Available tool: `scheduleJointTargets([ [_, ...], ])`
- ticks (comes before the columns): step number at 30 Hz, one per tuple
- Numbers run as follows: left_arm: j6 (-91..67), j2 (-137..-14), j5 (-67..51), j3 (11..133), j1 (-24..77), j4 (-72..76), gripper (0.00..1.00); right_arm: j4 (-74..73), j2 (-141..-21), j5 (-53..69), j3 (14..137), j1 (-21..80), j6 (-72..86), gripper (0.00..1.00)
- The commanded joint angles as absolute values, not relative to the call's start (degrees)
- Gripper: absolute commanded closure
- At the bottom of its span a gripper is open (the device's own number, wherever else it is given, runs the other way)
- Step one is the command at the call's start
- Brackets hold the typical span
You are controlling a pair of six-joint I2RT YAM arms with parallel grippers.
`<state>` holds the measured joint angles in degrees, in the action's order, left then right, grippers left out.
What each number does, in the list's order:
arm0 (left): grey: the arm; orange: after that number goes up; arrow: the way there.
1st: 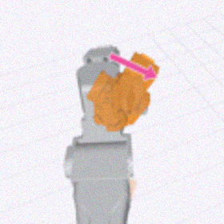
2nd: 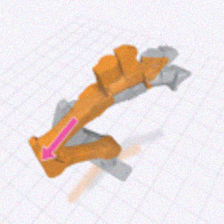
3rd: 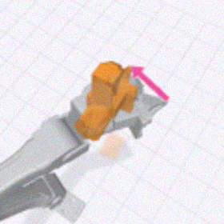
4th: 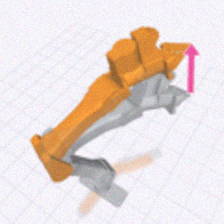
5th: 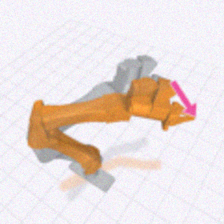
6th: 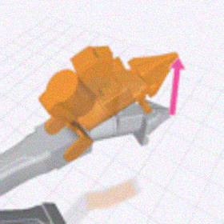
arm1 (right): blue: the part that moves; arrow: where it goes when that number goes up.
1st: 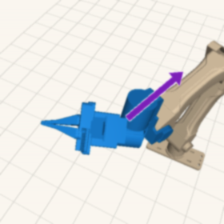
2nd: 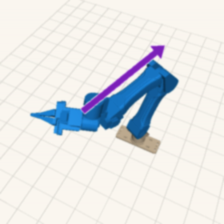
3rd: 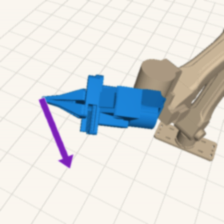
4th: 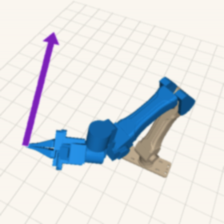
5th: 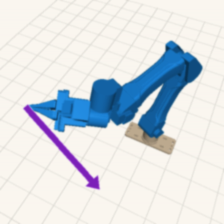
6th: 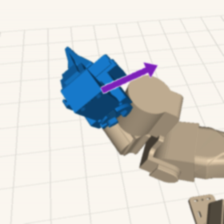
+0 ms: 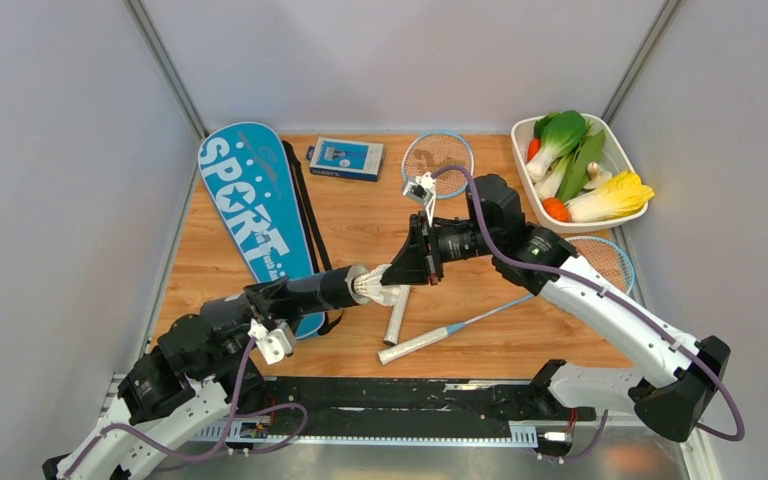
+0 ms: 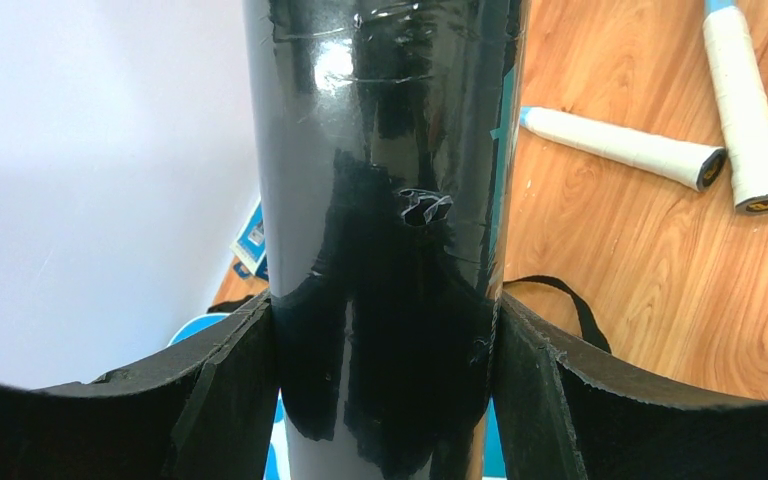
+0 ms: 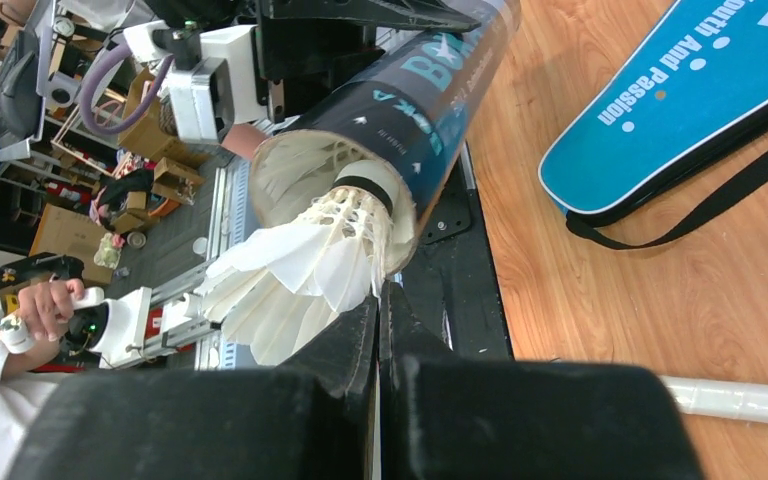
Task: Pack up the badminton gear
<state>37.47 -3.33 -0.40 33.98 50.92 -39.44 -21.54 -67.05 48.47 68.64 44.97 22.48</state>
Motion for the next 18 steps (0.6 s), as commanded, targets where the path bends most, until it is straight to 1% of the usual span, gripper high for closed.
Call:
scheduleJointTargets([
  [1, 38.8, -2.6, -2.9, 35.9, 51.0, -34.1, 0.42, -18.8, -68.6, 45.3, 71.2, 46.3, 24.9, 1.0],
  [7, 39.0, -4.4, -3.8, 36.0, 51.1, -33.7, 0.42, -18.8, -70.0, 42.2, 72.6, 48.0, 25.6, 0.99],
  [9, 39.1, -4.6, -3.7, 35.8, 51.1, -33.0, 0.42, -18.8, -69.2, 40.0, 72.0, 48.0, 25.7, 0.9],
  [11, 39.2, -4.7, -3.4, 35.5, 51.0, -32.7, 0.42, -18.9, -67.7, 37.8, 71.2, 48.0, 25.7, 0.79],
  [12, 39.2, -4.8, -3.3, 35.4, 51.0, -32.6, 0.42, -18.9, -67.1, 36.7, 70.7, 48.0, 25.7, 0.75],
  [14, 39.2, -4.9, -3.0, 35.3, 51.1, -32.5, 0.42, -18.8, -65.7, 34.5, 70.0, 48.0, 25.9, 0.71],
  [18, 39.1, -5.2, -2.6, 35.3, 51.0, -32.5, 0.42, -18.8, -63.7, 32.0, 68.9, 48.0, 26.3, 0.7],
])
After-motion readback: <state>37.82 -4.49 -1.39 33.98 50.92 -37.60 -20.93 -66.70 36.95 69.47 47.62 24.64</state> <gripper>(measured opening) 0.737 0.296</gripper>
